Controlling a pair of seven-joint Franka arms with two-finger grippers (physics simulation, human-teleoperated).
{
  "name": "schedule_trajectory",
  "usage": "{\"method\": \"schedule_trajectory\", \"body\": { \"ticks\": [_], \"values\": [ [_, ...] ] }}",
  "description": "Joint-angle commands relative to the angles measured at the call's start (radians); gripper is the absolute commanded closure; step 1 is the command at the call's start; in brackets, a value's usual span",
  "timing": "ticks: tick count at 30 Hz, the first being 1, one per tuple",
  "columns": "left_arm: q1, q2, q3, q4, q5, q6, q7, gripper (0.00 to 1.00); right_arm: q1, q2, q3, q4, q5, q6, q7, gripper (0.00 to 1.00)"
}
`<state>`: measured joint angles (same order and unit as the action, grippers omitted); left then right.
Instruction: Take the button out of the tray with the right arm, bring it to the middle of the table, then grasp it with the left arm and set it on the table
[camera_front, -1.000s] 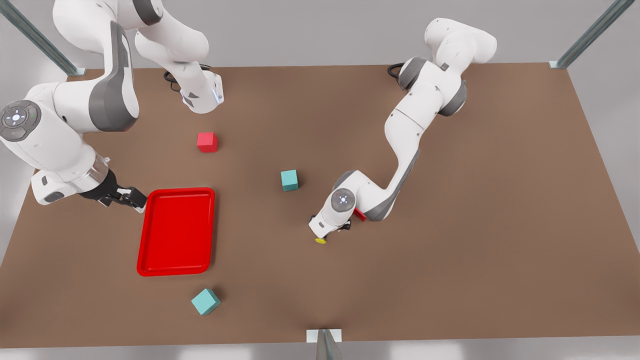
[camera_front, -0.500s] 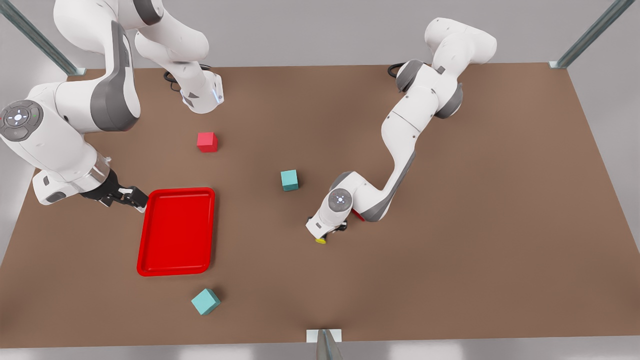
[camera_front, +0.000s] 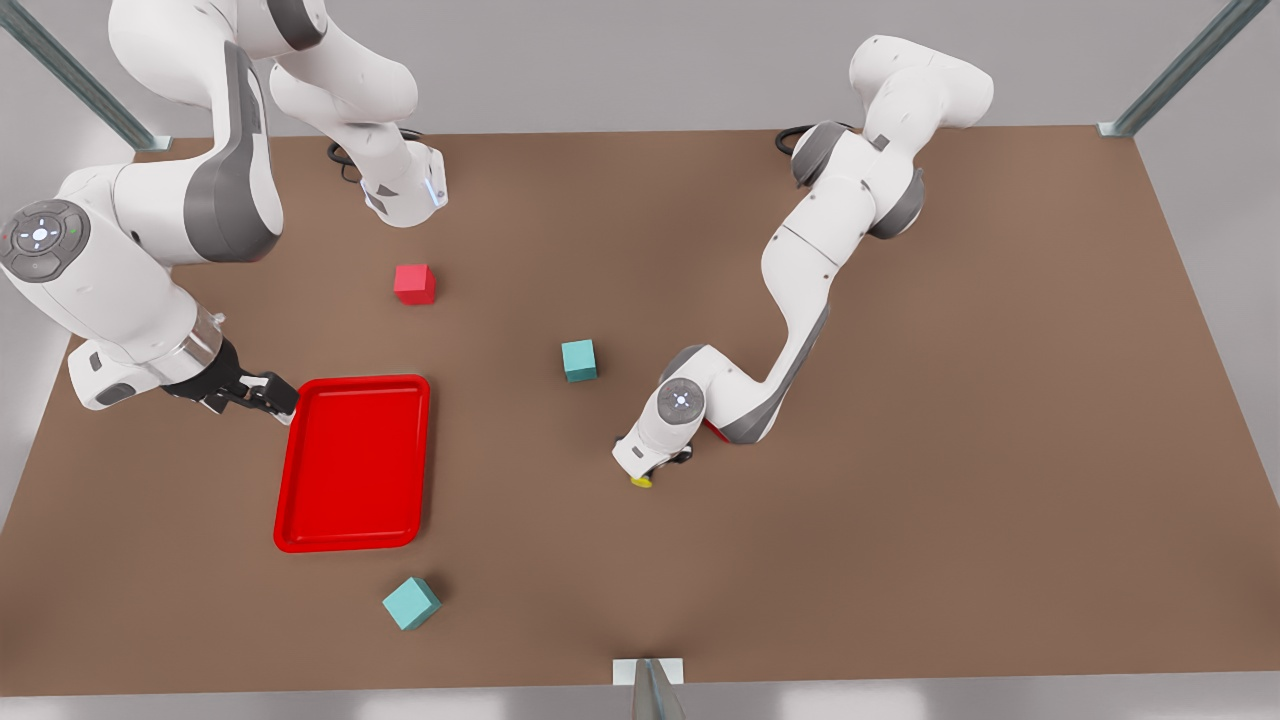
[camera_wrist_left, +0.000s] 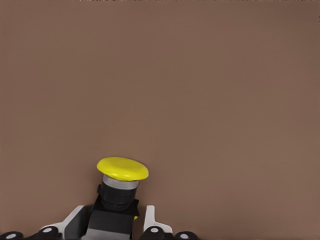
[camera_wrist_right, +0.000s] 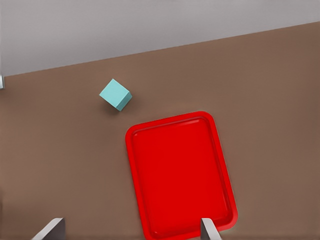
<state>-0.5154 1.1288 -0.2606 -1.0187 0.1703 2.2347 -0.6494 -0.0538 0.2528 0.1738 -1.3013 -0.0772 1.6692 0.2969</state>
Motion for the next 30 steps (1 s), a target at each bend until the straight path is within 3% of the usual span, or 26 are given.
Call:
{"method": "schedule_trajectory", "body": {
  "ticks": [1, 9, 27, 28, 30],
  "values": [
    [0.000, -0.001, 0.000, 0.000, 0.001, 0.006, -0.009, 0.36, 0.002, -0.001, 0.001, 0.001, 0.000, 0.000, -0.002, 0.00],
    [0.000, -0.001, 0.001, 0.002, 0.001, 0.006, -0.009, 0.49, -0.004, -0.001, 0.003, 0.001, -0.001, 0.000, -0.005, 0.00],
    [-0.025, -0.055, 0.084, 0.000, 0.009, -0.001, -0.022, 0.53, -0.004, -0.001, 0.003, 0.001, -0.001, 0.000, -0.004, 0.00],
    [-0.034, -0.058, 0.101, 0.000, 0.011, -0.001, -0.029, 0.54, -0.004, -0.001, 0.003, 0.001, -0.001, 0.000, -0.004, 0.00],
    [-0.133, -0.093, 0.280, 0.000, 0.012, -0.012, -0.110, 0.54, -0.003, -0.001, 0.003, 0.001, -0.001, 0.000, -0.004, 0.00]
  ]
}}
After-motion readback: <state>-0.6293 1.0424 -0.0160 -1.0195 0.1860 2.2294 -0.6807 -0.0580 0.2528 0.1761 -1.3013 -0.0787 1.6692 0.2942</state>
